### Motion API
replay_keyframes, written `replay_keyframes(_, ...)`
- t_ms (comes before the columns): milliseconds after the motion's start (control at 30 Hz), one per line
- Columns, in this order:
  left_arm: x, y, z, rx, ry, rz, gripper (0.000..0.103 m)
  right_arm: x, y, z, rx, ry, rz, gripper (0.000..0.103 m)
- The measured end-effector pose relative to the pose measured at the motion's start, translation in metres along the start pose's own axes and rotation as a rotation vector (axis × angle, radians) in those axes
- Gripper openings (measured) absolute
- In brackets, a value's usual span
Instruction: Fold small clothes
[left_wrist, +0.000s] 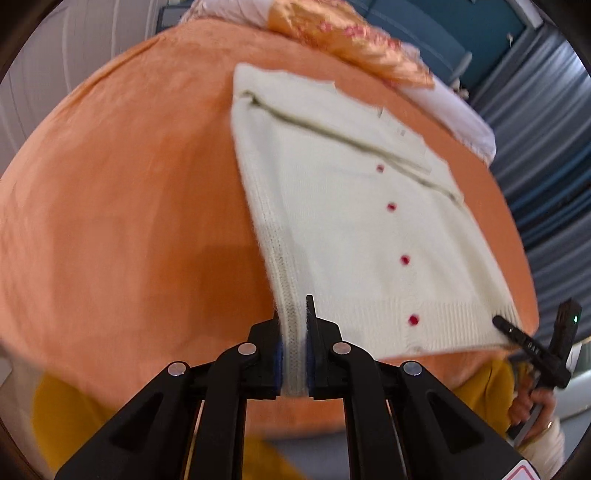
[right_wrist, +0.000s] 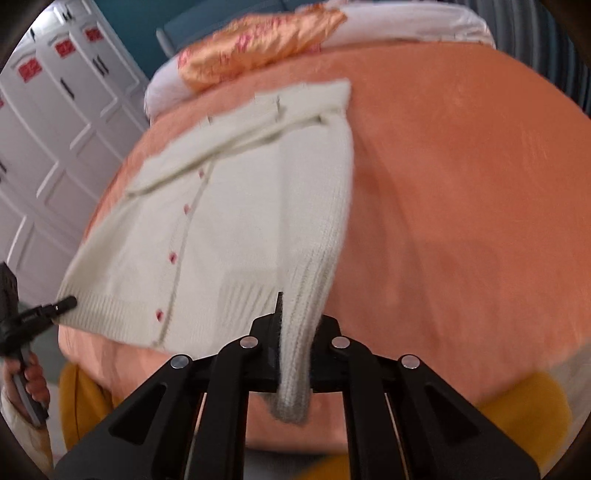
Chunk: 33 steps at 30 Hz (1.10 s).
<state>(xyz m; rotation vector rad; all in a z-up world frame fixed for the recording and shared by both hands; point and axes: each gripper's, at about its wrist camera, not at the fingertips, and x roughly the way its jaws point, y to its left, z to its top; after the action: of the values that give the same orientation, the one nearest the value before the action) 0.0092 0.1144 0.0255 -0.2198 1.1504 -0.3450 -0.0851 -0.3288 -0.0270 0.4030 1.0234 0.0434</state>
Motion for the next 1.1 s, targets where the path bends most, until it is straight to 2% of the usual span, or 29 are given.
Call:
replay_keyframes(100, -0.02, 0.006, -0.059, 0.018, 0.087, 0.019, 0.006, -0.024, -0.008, -0.052, -0.071, 0.129, 0.001, 0.007)
replay_keyframes(167, -0.038, 0.013, -0.101, -0.014, 0.149, 0.011, 0.006, -0.044, -0.008, -0.084, -0.116, 0.205, 0.017, 0.007)
replay_keyframes(233, -0.051, 0.014, -0.122, -0.053, 0.175, -0.001, 0.006, -0.068, -0.006, -0.107, -0.133, 0.262, 0.056, 0.007)
replay_keyframes(267, -0.05, 0.01, -0.122, -0.048, 0.193, -0.015, 0.006, -0.076, -0.005, -0.111, -0.141, 0.276, 0.064, 0.007)
replay_keyframes(300, -0.05, 0.004, -0.118, -0.022, 0.203, -0.016, 0.006, -0.086, 0.0, -0.11, -0.162, 0.271, 0.074, 0.007)
replay_keyframes(367, -0.057, -0.014, -0.086, 0.045, 0.131, -0.038, 0.007, -0.098, 0.006, -0.091, -0.194, 0.212, 0.095, 0.007)
replay_keyframes(467, -0.064, -0.037, -0.019, 0.125, -0.011, -0.056, 0.007, -0.102, 0.006, -0.023, -0.174, 0.023, 0.123, 0.008)
replay_keyframes(500, -0.064, -0.042, 0.007, 0.133, -0.052, -0.064, 0.007, -0.096, 0.002, 0.012, -0.151, -0.055, 0.129, 0.008)
replay_keyframes(567, -0.061, -0.054, 0.063, 0.125, -0.181, -0.043, 0.007, -0.074, -0.007, 0.068, -0.075, -0.16, 0.128, 0.009)
replay_keyframes(633, -0.045, -0.053, 0.121, 0.073, -0.297, 0.02, 0.011, -0.041, -0.023, 0.126, 0.062, -0.258, 0.122, 0.011)
replay_keyframes(700, -0.023, -0.04, 0.158, -0.021, -0.337, 0.031, 0.025, -0.018, -0.042, 0.157, 0.216, -0.342, 0.152, 0.017)
replay_keyframes(733, -0.01, -0.031, 0.175, -0.068, -0.351, 0.054, 0.031, -0.011, -0.046, 0.165, 0.276, -0.372, 0.132, 0.021)
replay_keyframes(767, -0.003, -0.024, 0.18, -0.098, -0.361, 0.126, 0.033, -0.011, -0.047, 0.164, 0.305, -0.397, 0.096, 0.031)
replay_keyframes(800, 0.003, -0.022, 0.185, -0.121, -0.361, 0.198, 0.032, -0.015, -0.047, 0.159, 0.333, -0.448, 0.066, 0.038)
replay_keyframes(833, 0.005, -0.019, 0.184, -0.124, -0.357, 0.217, 0.032, -0.018, -0.046, 0.153, 0.337, -0.472, 0.078, 0.052)
replay_keyframes(867, 0.005, -0.016, 0.18, -0.115, -0.355, 0.192, 0.035, -0.02, -0.047, 0.143, 0.338, -0.488, 0.094, 0.059)
replay_keyframes(900, 0.002, -0.012, 0.171, -0.108, -0.357, 0.153, 0.044, -0.021, -0.049, 0.13, 0.322, -0.481, 0.093, 0.058)
replay_keyframes(933, -0.001, -0.012, 0.162, -0.104, -0.362, 0.143, 0.05, -0.019, -0.05, 0.121, 0.299, -0.464, 0.078, 0.058)
replay_keyframes(967, -0.003, -0.008, 0.146, -0.101, -0.365, 0.14, 0.06, -0.016, -0.053, 0.106, 0.27, -0.431, 0.036, 0.058)
replay_keyframes(1033, 0.0, -0.002, 0.116, -0.102, -0.351, 0.137, 0.064, -0.011, -0.063, 0.08, 0.256, -0.373, -0.013, 0.059)
replay_keyframes(1100, 0.014, 0.006, 0.102, -0.115, -0.301, 0.124, 0.065, 0.002, -0.071, 0.055, 0.279, -0.304, -0.03, 0.059)
